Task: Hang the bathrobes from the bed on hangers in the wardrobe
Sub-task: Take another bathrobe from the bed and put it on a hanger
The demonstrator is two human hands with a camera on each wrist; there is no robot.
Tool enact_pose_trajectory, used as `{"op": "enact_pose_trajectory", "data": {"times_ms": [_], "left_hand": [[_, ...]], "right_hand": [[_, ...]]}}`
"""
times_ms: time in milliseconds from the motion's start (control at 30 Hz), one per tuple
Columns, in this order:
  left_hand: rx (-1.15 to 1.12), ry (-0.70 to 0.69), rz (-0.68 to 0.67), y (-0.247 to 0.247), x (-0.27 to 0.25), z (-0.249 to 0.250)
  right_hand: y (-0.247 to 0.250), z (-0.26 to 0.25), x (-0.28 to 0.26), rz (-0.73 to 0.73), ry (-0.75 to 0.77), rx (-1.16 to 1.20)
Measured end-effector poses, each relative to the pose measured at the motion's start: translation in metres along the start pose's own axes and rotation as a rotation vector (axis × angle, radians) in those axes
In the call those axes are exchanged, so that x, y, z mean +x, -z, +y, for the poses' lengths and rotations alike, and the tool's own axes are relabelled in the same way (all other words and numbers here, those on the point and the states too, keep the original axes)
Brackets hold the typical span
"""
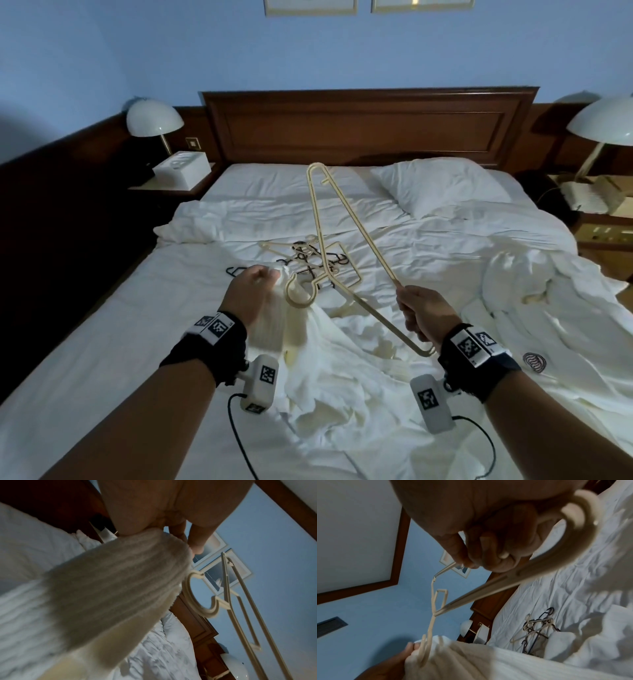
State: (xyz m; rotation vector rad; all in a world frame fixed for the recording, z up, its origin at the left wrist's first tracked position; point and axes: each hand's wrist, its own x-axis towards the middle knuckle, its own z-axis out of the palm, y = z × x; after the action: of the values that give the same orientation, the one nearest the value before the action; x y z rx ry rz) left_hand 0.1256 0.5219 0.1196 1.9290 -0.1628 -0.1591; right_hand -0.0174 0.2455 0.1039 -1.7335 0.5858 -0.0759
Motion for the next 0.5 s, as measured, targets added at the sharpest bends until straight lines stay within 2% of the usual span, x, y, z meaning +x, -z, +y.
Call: {"op": "enact_pose_trajectory", "data": {"times_ms": [167, 300, 433, 500], "left_hand": [[0.027, -0.072, -0.053, 0.003, -0.007, -0.011], [-0.011, -0.037, -0.055, 0.007, -0.014, -0.014], [0.212, -0.072, -0.135, 0.013, -0.021, -0.015], [0.219, -0.040, -0.171, 0.017, -0.026, -0.019]], "right_hand": [[-0.007, -0.002, 0.002, -0.063, 0.002, -0.037], [-0.007, -0.001, 0.006, -0.118, -0.038, -0.024], [-0.009, -0.001, 0.014, -0.162, -0.046, -0.041], [-0.010, 0.002, 0.017, -0.138, -0.067, 0.005]]}}
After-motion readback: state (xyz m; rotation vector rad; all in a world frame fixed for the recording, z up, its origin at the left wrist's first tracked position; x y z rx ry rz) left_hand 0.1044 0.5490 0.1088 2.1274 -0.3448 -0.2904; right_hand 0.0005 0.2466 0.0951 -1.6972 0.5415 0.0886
